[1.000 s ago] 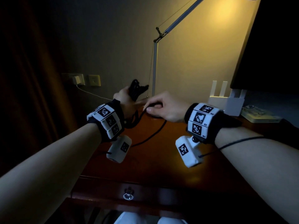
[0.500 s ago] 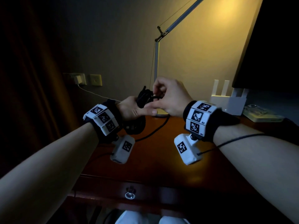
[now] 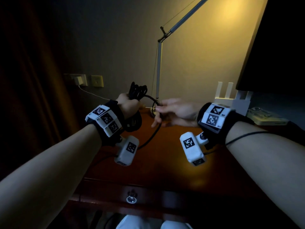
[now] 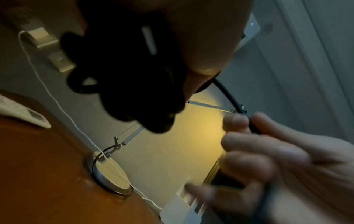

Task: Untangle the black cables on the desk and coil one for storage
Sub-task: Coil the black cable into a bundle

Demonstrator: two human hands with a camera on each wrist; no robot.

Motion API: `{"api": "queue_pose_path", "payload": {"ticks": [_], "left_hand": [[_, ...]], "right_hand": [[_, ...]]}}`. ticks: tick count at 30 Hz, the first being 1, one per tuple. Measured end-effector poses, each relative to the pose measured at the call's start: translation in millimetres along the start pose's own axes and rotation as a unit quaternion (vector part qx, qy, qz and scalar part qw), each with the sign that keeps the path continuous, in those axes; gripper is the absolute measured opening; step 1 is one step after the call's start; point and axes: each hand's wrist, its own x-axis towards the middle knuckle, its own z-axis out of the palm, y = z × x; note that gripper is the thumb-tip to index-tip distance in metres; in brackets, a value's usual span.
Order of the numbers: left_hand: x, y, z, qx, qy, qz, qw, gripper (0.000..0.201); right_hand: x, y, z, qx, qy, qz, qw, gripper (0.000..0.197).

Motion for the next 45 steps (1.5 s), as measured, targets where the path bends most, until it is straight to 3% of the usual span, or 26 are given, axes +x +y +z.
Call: {"api": "queue_pose_path", "payload": {"ticks": [4, 8, 11, 13, 19, 21, 22, 25, 27, 29, 32, 35, 37, 39, 45], "left_hand": [[-4.2, -4.4, -3.7, 0.039, -0.069, 0.004, 0.997, 0.042], [-12.6, -3.0, -4.6, 0.054, -0.137, -0.004, 0.989, 0.042], [-22.8, -1.5, -2.2, 0.039, -0.163, 0.001, 0.986, 0.031], [-30.5, 1.0, -3.4, -0.02, -0.217, -0.011, 0.976, 0.025], [-49.2, 11.4, -6.7, -0.225, -0.301, -0.004, 0.927, 0.018], [-50.6, 15.3, -4.5, -0.261, -0.294, 0.0, 0.92, 0.024], [-52.0, 17.7, -4.1, -0.276, -0.288, 0.006, 0.917, 0.023], [-54.0, 21.4, -4.9, -0.339, -0.261, 0.013, 0.904, 0.011], [-52.7, 20.6, -4.8, -0.366, -0.25, 0.003, 0.896, 0.007], [-50.4, 18.6, -3.8, -0.359, -0.236, -0.003, 0.903, 0.007], [-45.9, 14.2, 0.1, -0.305, -0.2, 0.008, 0.931, 0.018], [-43.7, 13.2, 6.1, -0.313, -0.209, 0.017, 0.926, 0.029], [-44.7, 16.0, 7.8, -0.325, -0.228, 0.016, 0.918, 0.019], [-42.6, 17.7, 8.6, -0.312, -0.237, 0.003, 0.92, 0.024], [-32.8, 19.4, 7.0, -0.3, -0.134, -0.02, 0.944, 0.052]], "right_hand": [[4.1, -1.5, -7.6, -0.019, 0.124, -0.082, 0.989, 0.015], [12.5, -0.3, -13.2, -0.097, 0.261, -0.163, 0.947, 0.013], [20.8, 0.1, -12.7, -0.107, 0.306, -0.201, 0.924, 0.01], [25.8, 2.1, -13.3, -0.106, 0.316, -0.205, 0.92, 0.01], [32.8, 7.4, -7.6, -0.058, 0.304, -0.111, 0.944, 0.069], [32.6, 8.6, -4.7, -0.056, 0.27, -0.077, 0.958, 0.087], [32.0, 9.4, -3.2, -0.054, 0.245, -0.065, 0.966, 0.084], [27.8, 10.1, -4.6, 0.05, 0.176, -0.069, 0.981, 0.061], [23.0, 8.4, -7.3, 0.153, 0.169, -0.105, 0.968, 0.035], [18.7, 5.4, -8.3, 0.203, 0.181, -0.138, 0.952, 0.015], [19.1, -0.9, -8.2, 0.223, 0.218, -0.165, 0.936, 0.011], [21.5, -5.3, -5.6, 0.164, 0.29, -0.165, 0.928, 0.009], [22.4, -3.8, -0.5, 0.097, 0.32, -0.153, 0.93, 0.007], [23.2, -0.4, 3.9, 0.059, 0.328, -0.144, 0.932, 0.014], [34.1, 12.3, 6.6, -0.05, 0.318, -0.112, 0.94, 0.034]]}}
